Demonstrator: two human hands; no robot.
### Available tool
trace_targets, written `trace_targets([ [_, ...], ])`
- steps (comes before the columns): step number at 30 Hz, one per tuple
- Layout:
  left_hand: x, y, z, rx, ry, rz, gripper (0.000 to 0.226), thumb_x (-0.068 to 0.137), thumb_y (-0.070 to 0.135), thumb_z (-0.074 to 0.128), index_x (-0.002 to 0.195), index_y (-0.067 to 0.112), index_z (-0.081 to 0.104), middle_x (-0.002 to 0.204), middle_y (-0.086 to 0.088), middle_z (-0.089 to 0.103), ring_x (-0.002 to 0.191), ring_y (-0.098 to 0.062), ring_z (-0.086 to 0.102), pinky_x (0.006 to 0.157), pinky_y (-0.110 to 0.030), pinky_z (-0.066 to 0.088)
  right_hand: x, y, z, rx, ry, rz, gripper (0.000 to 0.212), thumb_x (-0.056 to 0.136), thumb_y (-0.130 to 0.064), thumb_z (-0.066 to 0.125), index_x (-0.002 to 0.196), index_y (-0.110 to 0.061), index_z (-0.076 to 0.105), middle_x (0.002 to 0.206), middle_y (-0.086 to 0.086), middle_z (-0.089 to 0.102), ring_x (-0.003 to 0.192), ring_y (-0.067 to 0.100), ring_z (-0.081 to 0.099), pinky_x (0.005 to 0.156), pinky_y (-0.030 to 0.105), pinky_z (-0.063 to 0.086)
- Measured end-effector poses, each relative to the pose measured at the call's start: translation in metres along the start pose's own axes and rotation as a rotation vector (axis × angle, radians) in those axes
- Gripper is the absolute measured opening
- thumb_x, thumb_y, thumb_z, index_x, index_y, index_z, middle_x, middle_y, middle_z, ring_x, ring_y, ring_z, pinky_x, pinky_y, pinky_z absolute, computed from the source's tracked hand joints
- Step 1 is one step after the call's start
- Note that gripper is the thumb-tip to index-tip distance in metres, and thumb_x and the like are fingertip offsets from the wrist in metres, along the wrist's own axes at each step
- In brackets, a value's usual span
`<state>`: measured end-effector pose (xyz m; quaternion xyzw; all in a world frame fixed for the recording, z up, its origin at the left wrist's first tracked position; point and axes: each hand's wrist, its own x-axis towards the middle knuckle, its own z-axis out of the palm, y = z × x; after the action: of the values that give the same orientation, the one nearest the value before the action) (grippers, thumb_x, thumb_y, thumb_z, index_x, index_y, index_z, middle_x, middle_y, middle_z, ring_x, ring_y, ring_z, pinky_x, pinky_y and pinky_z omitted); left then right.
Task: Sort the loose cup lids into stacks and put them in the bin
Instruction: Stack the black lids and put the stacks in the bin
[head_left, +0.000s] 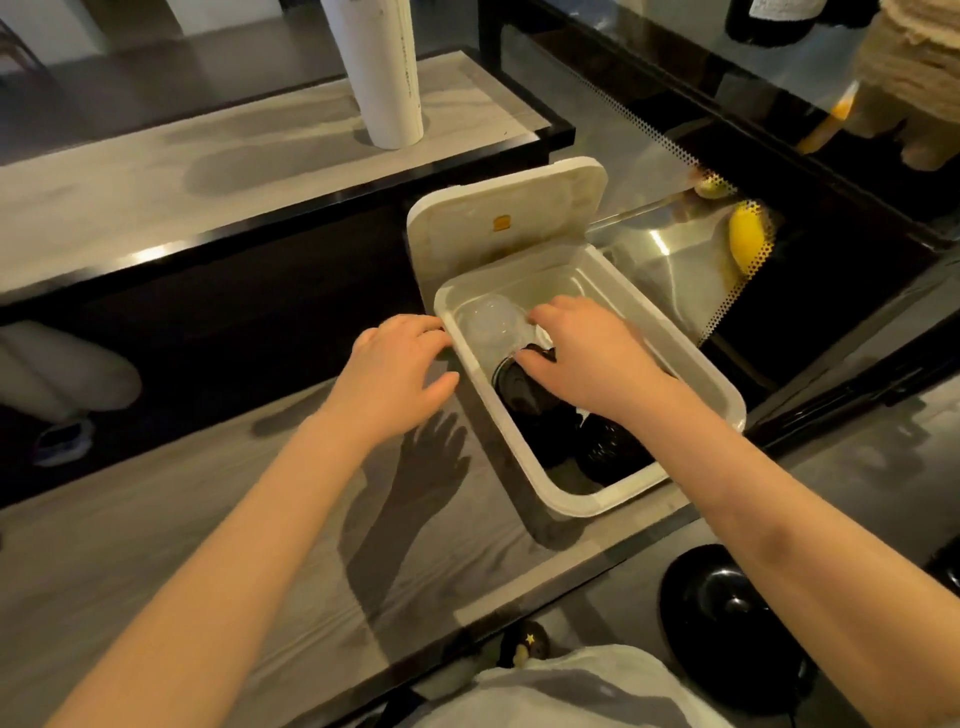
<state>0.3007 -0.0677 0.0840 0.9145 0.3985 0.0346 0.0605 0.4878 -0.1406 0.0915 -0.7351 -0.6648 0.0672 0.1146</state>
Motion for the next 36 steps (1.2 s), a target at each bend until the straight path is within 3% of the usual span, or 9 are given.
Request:
trace_targets([
  [4, -0.043, -0.047, -0.004, -0.047, -0.002, -0.131, 0.044, 0.092, 0.037, 0.051, 0.131, 0.017, 0.051, 0.132, 0.000, 0.055, 0.122, -0.018, 0.049, 0.103, -0.041, 0.038, 0.011, -0.060, 0.020, 0.000, -0.023, -0.113, 0.046, 0.093, -0.042, 0.049, 0.131, -0.015, 0.049, 0.124, 0.005, 0.055, 0.116, 0.026, 0.049, 0.088, 0.038, 0.047],
  [7, -0.084, -0.088, 0.001, -0.112, -0.012, -0.262, 0.043, 0.092, 0.035, 0.052, 0.131, 0.015, 0.052, 0.133, -0.002, 0.054, 0.122, -0.021, 0.049, 0.102, -0.041, 0.038, 0.013, -0.112, 0.042, 0.018, -0.059, -0.176, 0.045, 0.093, -0.042, 0.050, 0.128, -0.015, 0.050, 0.122, 0.006, 0.055, 0.115, 0.026, 0.050, 0.086, 0.038, 0.047],
  [16, -0.231, -0.200, 0.056, -0.238, -0.085, -0.595, 0.043, 0.090, 0.031, 0.056, 0.127, 0.009, 0.055, 0.132, -0.009, 0.055, 0.123, -0.026, 0.047, 0.105, -0.035, 0.036, -0.004, -0.261, 0.122, 0.034, -0.414, -0.367, 0.051, 0.092, -0.038, 0.052, 0.138, -0.019, 0.043, 0.136, 0.005, 0.047, 0.124, 0.024, 0.045, 0.095, 0.038, 0.043],
  [20, -0.294, -0.244, 0.074, -0.281, -0.167, -0.736, 0.048, 0.093, 0.032, 0.052, 0.136, 0.012, 0.044, 0.143, -0.005, 0.042, 0.131, -0.024, 0.039, 0.105, -0.031, 0.031, -0.014, -0.323, 0.158, -0.031, -0.565, -0.450, 0.050, 0.092, -0.037, 0.051, 0.138, -0.019, 0.042, 0.138, 0.008, 0.046, 0.125, 0.028, 0.044, 0.096, 0.039, 0.042],
  [26, -0.379, -0.307, 0.090, -0.269, -0.238, -0.994, 0.067, 0.092, 0.038, 0.053, 0.146, 0.013, 0.022, 0.154, -0.008, 0.019, 0.140, -0.030, 0.017, 0.109, -0.041, 0.029, -0.020, -0.400, 0.214, -0.109, -0.702, -0.528, 0.048, 0.092, -0.036, 0.051, 0.135, -0.015, 0.044, 0.135, 0.010, 0.048, 0.121, 0.030, 0.048, 0.094, 0.042, 0.046],
  [31, -0.434, -0.335, 0.095, -0.276, -0.306, -1.171, 0.095, 0.083, 0.049, 0.061, 0.150, 0.016, 0.002, 0.158, -0.011, 0.003, 0.145, -0.033, 0.003, 0.112, -0.049, 0.022, -0.026, -0.443, 0.243, -0.100, -0.685, -0.580, 0.044, 0.093, -0.034, 0.050, 0.131, -0.012, 0.047, 0.127, 0.011, 0.052, 0.116, 0.030, 0.051, 0.086, 0.037, 0.045],
  [36, -0.463, -0.347, 0.108, -0.349, -0.282, -1.233, 0.091, 0.086, 0.040, 0.062, 0.150, 0.017, 0.003, 0.158, -0.009, 0.004, 0.144, -0.034, 0.005, 0.113, -0.046, 0.026, -0.031, -0.468, 0.263, -0.075, -0.736, -0.581, 0.041, 0.092, -0.032, 0.051, 0.128, -0.015, 0.049, 0.124, 0.009, 0.052, 0.114, 0.028, 0.050, 0.084, 0.034, 0.043],
])
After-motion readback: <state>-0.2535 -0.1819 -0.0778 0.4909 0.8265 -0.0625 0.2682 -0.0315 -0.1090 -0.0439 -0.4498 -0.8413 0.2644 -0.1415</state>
